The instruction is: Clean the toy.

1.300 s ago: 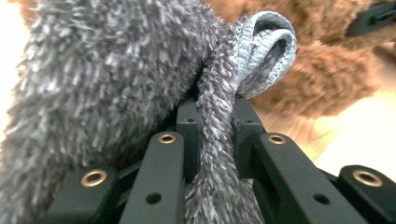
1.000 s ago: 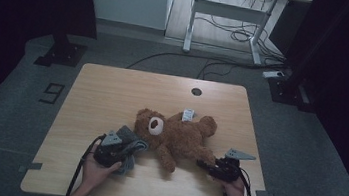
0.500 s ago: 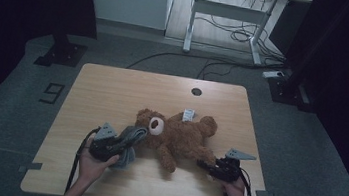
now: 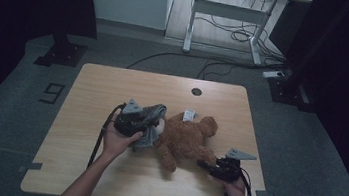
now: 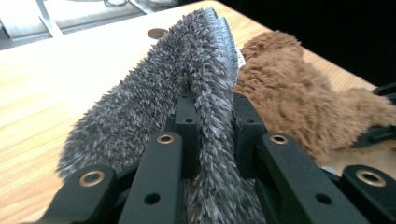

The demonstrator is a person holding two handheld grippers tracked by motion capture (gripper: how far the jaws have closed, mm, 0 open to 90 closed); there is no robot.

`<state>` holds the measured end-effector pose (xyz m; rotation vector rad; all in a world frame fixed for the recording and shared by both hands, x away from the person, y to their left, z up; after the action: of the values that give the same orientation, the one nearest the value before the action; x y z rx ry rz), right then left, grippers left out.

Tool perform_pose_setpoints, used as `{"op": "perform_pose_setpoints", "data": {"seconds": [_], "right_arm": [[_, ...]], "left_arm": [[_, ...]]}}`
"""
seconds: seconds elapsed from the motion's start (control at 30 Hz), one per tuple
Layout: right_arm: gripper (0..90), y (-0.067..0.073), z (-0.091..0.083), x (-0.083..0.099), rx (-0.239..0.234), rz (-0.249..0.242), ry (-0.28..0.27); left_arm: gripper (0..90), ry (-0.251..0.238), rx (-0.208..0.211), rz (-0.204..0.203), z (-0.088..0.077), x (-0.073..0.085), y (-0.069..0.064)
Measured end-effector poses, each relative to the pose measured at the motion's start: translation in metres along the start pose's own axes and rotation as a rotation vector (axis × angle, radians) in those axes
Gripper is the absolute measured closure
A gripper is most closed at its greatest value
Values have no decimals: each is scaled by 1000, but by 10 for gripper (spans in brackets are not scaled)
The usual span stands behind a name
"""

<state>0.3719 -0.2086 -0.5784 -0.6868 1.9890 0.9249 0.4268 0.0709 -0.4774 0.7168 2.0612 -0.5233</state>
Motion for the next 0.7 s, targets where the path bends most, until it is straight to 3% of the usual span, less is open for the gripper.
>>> {"op": "perform_pose_setpoints", "data": {"seconds": [0.13,0.27,0.4,0.53,0.57,0.63,0.7], "right_arm": [[584,0,0,0,8,-3,5],[572,0,1,0,10,-1,8],[499,0,2,1,19,8,33],[409,4,1,-3,27,22,69],[352,6,-2,-8,45,15,53],[328,8,-5,-12,46,8,29],[280,12,-13,-29,74,2,-57]], "left_arm": [[751,12,28,-47,9,7,5],[753,17,48,-60,7,14,7],[755,6,68,-101,4,26,7],[758,-8,68,-106,4,32,5],[760,-14,74,-110,4,35,4],[761,-14,74,-110,3,36,4],[761,-13,79,-107,1,39,3]]}}
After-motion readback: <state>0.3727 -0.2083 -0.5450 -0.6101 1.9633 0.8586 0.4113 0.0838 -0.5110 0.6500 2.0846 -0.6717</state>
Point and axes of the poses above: each handheld gripper's, and its own axes: z roughly forward along the jaws, x roughly out of its underside, y roughly to its left, the point moved 7 cm from there along z, roughly forward along the jaws, and after that the axes turned 1 degree about -x, right-handed, at the moved point
